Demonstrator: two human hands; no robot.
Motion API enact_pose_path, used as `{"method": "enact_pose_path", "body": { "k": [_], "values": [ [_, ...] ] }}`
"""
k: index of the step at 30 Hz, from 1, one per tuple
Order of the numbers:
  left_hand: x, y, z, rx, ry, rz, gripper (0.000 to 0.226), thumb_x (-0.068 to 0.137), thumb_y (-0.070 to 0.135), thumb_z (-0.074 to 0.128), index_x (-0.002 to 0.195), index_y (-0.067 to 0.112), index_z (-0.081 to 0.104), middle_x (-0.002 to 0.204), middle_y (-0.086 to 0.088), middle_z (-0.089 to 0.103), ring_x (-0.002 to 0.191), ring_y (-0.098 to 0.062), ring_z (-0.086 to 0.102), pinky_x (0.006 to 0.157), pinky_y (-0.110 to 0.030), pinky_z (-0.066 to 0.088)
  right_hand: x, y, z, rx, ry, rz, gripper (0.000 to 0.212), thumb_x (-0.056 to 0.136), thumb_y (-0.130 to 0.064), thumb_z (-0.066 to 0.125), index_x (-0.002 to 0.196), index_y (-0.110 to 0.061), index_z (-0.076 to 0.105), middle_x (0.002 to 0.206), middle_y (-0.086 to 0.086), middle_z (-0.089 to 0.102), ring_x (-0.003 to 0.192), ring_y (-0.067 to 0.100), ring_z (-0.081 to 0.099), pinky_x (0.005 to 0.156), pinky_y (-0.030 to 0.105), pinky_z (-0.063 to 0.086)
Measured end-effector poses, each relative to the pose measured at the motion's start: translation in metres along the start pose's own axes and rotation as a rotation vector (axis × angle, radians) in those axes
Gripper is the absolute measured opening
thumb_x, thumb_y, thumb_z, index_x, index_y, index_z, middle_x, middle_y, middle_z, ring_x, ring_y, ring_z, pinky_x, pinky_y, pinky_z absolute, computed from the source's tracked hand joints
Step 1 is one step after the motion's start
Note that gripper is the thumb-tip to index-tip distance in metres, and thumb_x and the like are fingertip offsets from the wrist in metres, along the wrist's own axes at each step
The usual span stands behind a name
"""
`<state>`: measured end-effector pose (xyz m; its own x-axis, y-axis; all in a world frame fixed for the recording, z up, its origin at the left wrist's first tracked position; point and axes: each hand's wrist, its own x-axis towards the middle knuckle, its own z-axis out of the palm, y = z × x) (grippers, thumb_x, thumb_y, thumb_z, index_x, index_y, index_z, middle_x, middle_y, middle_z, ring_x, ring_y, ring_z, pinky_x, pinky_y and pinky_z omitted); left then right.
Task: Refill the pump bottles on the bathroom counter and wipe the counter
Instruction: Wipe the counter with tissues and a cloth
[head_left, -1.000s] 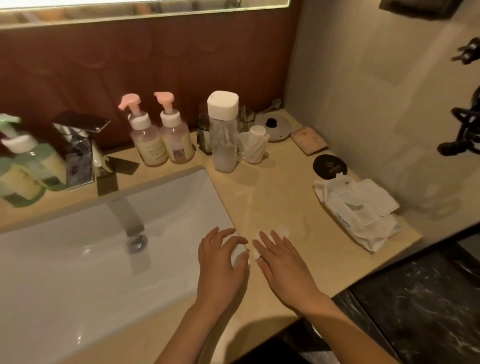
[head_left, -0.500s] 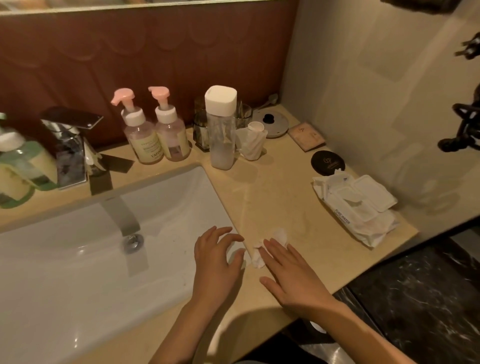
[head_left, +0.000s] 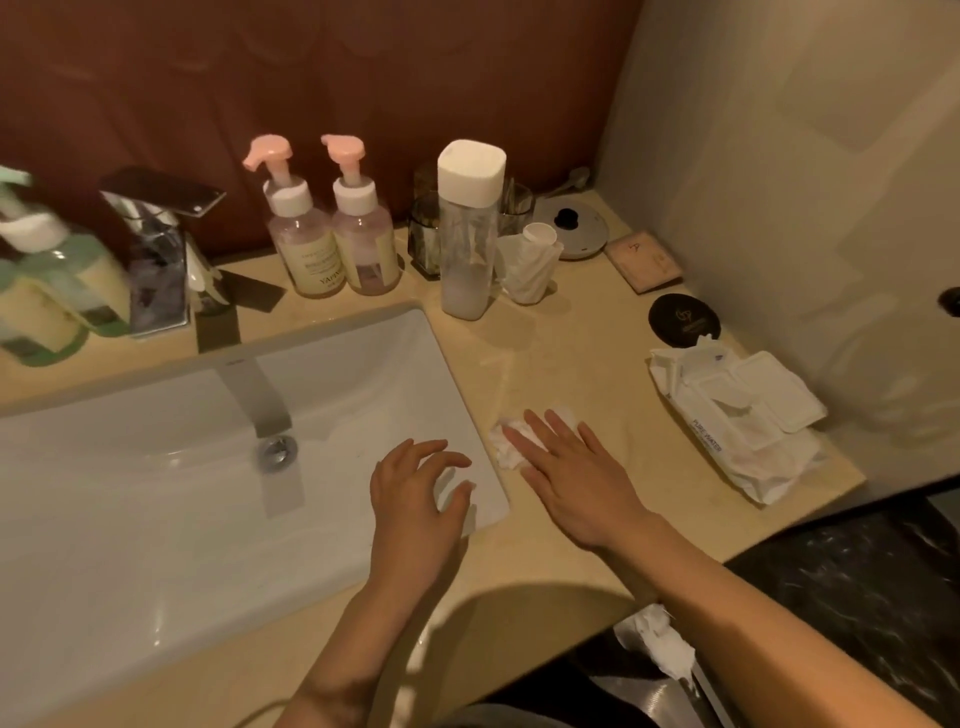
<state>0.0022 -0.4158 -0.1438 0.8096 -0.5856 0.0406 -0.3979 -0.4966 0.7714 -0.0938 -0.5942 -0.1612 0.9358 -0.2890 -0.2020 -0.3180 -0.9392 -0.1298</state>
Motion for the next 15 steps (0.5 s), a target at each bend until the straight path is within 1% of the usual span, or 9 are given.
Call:
{"method": "enact_pose_path", "body": {
  "k": [1, 2, 4, 5, 8, 11, 13, 15],
  "values": [
    [0.000, 0.000, -0.001, 0.003, 0.004, -0.005, 0.026, 0.079, 0.034, 0.051, 0.097, 0.027, 0.068, 0.123, 0.005, 0.058, 0.131, -0.025, 0.038, 0.108, -0.039, 0.022, 0.009, 0.001, 0.000, -0.001, 0.007, 0.024, 0.060, 0.090, -0.054, -0.006, 0.148, -0.040, -0.006, 0.158, -0.009, -0.004, 0.145, 0.014, -0.006, 0.114, 0.033, -0.004],
    [-0.001, -0.001, -0.002, 0.007, 0.007, -0.011, 0.026, 0.079, 0.035, 0.051, 0.097, 0.028, 0.067, 0.123, 0.006, 0.058, 0.132, -0.024, 0.037, 0.107, -0.038, 0.021, 0.019, 0.002, -0.001, 0.008, 0.007, 0.063, 0.060, 0.091, -0.056, -0.003, 0.148, -0.037, -0.007, 0.159, -0.007, -0.005, 0.145, 0.014, -0.007, 0.115, 0.034, -0.005],
    [-0.002, -0.002, -0.002, 0.012, 0.009, -0.021, 0.026, 0.079, 0.035, 0.050, 0.098, 0.029, 0.067, 0.124, 0.006, 0.058, 0.132, -0.024, 0.037, 0.108, -0.038, 0.021, 0.038, -0.001, -0.001, 0.045, -0.012, 0.157, 0.058, 0.097, -0.053, 0.008, 0.149, -0.032, -0.009, 0.158, -0.003, -0.011, 0.145, 0.016, -0.011, 0.115, 0.036, -0.006],
    [-0.003, -0.002, -0.002, 0.014, 0.009, -0.022, 0.026, 0.079, 0.035, 0.050, 0.098, 0.028, 0.067, 0.124, 0.006, 0.058, 0.132, -0.025, 0.037, 0.108, -0.039, 0.022, 0.045, -0.004, -0.002, 0.067, -0.017, 0.203, 0.060, 0.098, -0.052, 0.010, 0.149, -0.029, -0.011, 0.158, -0.001, -0.014, 0.145, 0.017, -0.013, 0.116, 0.038, -0.008],
    [-0.005, -0.002, -0.003, 0.015, 0.021, -0.031, 0.027, 0.079, 0.034, 0.051, 0.098, 0.027, 0.068, 0.123, 0.004, 0.059, 0.131, -0.025, 0.038, 0.109, -0.043, 0.024, 0.051, -0.016, 0.000, 0.124, -0.009, 0.280, 0.065, 0.097, -0.055, 0.011, 0.148, -0.026, -0.016, 0.155, 0.004, -0.024, 0.143, 0.022, -0.021, 0.116, 0.042, -0.011],
    [-0.007, -0.006, -0.005, 0.011, 0.040, -0.051, 0.027, 0.079, 0.034, 0.051, 0.098, 0.028, 0.068, 0.123, 0.006, 0.058, 0.132, -0.023, 0.038, 0.109, -0.039, 0.022, 0.035, -0.024, 0.004, 0.108, 0.014, 0.253, 0.065, 0.095, -0.059, 0.008, 0.147, -0.029, -0.018, 0.152, 0.001, -0.030, 0.141, 0.023, -0.025, 0.114, 0.044, -0.013],
    [-0.006, -0.010, -0.006, 0.006, 0.061, -0.072, 0.027, 0.078, 0.034, 0.051, 0.098, 0.028, 0.068, 0.123, 0.007, 0.058, 0.131, -0.022, 0.038, 0.108, -0.037, 0.021, 0.021, -0.025, 0.005, 0.057, 0.000, 0.214, 0.067, 0.093, -0.061, 0.004, 0.147, -0.029, -0.016, 0.153, -0.002, -0.027, 0.141, 0.022, -0.025, 0.114, 0.044, -0.013],
    [-0.005, -0.012, -0.006, -0.008, 0.073, -0.097, 0.027, 0.078, 0.034, 0.051, 0.098, 0.029, 0.068, 0.123, 0.008, 0.058, 0.131, -0.022, 0.038, 0.108, -0.037, 0.022, 0.018, -0.024, 0.003, 0.038, -0.034, 0.203, 0.067, 0.093, -0.061, 0.005, 0.149, -0.029, -0.012, 0.155, -0.004, -0.021, 0.143, 0.021, -0.021, 0.115, 0.045, -0.012]
  ]
}}
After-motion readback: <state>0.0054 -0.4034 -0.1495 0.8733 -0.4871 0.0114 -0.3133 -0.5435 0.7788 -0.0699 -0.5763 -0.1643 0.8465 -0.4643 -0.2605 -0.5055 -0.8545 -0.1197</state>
